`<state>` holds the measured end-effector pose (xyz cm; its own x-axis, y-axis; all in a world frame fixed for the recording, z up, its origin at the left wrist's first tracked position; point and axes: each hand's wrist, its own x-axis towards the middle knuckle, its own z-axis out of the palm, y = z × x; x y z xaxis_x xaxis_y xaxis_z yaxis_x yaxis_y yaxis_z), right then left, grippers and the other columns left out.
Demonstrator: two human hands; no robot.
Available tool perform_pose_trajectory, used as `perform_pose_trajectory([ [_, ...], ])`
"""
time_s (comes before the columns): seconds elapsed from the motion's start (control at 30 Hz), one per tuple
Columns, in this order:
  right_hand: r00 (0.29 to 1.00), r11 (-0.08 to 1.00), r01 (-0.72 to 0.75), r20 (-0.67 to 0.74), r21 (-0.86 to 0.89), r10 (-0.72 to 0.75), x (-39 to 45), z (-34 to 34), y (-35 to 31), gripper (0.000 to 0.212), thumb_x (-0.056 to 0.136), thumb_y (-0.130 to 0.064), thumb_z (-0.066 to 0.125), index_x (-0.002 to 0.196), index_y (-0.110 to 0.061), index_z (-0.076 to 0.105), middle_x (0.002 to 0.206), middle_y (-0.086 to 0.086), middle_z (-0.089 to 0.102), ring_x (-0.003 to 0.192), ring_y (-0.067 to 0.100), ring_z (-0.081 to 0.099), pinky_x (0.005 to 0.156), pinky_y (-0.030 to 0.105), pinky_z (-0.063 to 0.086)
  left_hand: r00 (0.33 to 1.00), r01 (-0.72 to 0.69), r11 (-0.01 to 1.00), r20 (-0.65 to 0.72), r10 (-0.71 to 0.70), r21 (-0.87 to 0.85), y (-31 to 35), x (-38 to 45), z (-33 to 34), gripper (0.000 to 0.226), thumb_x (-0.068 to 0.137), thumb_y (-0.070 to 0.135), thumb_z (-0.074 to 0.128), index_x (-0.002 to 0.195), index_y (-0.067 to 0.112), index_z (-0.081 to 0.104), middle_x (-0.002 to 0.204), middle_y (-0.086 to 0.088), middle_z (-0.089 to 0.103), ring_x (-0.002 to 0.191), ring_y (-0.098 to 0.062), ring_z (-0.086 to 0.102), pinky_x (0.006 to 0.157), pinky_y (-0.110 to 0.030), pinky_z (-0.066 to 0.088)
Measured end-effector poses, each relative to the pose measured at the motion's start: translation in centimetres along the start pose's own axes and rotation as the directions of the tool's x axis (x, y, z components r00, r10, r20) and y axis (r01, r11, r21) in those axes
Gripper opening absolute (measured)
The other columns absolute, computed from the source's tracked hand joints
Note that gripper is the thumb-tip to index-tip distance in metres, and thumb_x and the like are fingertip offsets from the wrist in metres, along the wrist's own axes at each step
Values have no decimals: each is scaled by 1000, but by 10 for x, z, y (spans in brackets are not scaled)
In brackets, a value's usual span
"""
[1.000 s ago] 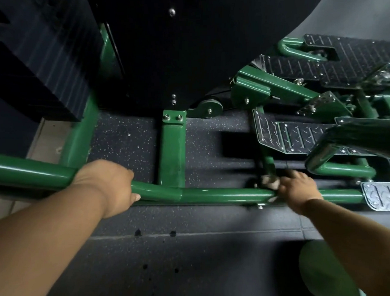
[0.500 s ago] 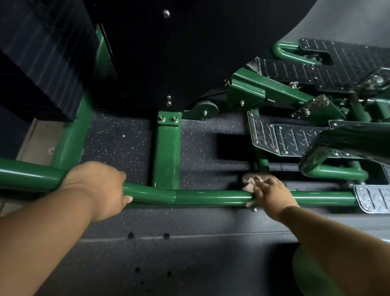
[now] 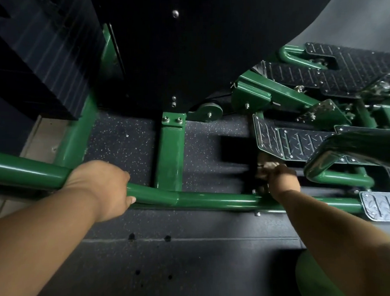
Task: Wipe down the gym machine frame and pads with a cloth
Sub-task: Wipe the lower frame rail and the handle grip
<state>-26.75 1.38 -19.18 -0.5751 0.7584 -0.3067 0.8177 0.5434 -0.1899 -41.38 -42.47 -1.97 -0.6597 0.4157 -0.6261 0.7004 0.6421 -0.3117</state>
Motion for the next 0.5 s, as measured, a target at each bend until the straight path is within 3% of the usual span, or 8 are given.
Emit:
perform_pose_trajectory([
  [0.13,985,997,-25,172,68,13,16,9,-18,46,105,-17,59,148,-6,50,143,18,58,129,37,57,70,15,46,1000,-2,1000,-24,1,-11,-1,2,5,54,96,74,35,121,31,57,102,8,63,99,-20,62,80,-36,56],
  [0.23,948,989,73,317,-127,-30,31,19,-10,44,106,-29,55,150,-24,50,157,0,50,141,26,49,97,21,40,999,1,1000,-32,-2,-27,-2,4,9,54,95,75,35,118,32,57,97,10,61,95,-19,60,80,-37,57],
  [0.3,941,996,69,336,-51,-48,43,34,4,41,107,-22,53,148,-17,52,154,7,53,137,31,52,93,19,45,999,1,1000,-42,-2,-21,-2,4,9,56,94,75,33,121,31,57,98,10,62,95,-19,60,80,-37,58],
  [0.37,959,990,83,279,-111,-49,31,28,13,40,106,-19,55,145,-9,54,149,16,56,132,35,56,90,26,53,999,4,1000,-43,-5,-17,-3,4,8,58,94,75,33,124,31,57,99,9,63,96,-20,61,81,-37,58],
  [0.43,963,957,123,264,-262,-51,10,11,12,38,101,-25,62,137,-13,62,137,14,64,124,35,62,85,38,49,999,4,1000,-37,-5,-29,-2,3,7,57,95,74,34,124,31,57,99,9,62,96,-19,60,81,-36,58],
  [0.5,964,944,125,261,-307,-43,-4,3,10,36,99,-27,64,132,-14,65,129,14,68,118,35,65,81,38,47,999,-3,999,-40,1,-35,-2,2,6,56,96,74,34,124,32,57,97,9,61,94,-18,60,81,-35,58],
])
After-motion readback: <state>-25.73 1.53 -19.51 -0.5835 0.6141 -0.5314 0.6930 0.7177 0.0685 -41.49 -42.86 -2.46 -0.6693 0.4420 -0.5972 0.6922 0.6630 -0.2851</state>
